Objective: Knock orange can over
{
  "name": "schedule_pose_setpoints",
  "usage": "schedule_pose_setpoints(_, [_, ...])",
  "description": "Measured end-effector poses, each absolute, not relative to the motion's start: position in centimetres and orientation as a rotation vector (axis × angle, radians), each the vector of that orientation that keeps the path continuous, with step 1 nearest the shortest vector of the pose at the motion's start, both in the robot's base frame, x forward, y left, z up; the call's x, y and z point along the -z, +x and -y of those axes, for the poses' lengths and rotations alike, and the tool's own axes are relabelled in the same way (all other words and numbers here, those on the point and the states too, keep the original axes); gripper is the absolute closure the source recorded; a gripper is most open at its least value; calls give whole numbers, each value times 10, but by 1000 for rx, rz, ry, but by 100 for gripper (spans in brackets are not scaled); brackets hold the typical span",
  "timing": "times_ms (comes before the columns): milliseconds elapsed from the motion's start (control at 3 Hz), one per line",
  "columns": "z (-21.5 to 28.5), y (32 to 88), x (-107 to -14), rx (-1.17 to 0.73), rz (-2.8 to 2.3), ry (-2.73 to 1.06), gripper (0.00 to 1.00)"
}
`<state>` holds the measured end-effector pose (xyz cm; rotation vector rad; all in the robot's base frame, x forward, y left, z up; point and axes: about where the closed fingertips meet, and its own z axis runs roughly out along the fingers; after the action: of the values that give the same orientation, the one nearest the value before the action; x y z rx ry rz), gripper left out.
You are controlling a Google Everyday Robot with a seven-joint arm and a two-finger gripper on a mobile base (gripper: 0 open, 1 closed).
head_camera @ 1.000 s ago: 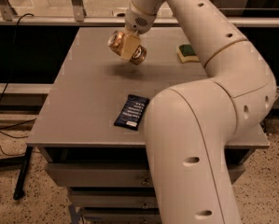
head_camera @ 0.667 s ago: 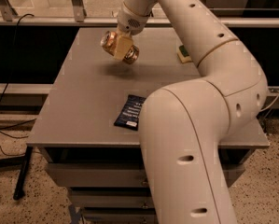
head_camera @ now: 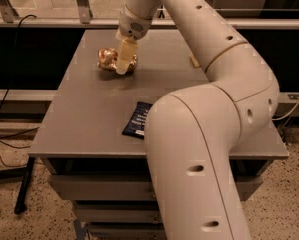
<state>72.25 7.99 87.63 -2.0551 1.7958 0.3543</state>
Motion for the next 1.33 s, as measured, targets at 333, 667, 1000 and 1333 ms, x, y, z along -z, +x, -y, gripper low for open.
schedule_pose_setpoints(333, [-88,720,-876,-372,-1774,-2066,0])
schedule_pose_setpoints(667, [-69,723,-887,-436,-1784,-1954,0])
schedule_pose_setpoints(1000, [-19,725,-919,-503,-1772,-1727,0])
schedule_pose_setpoints(1333, [61,724,-957,-480,-1776,-1457,0])
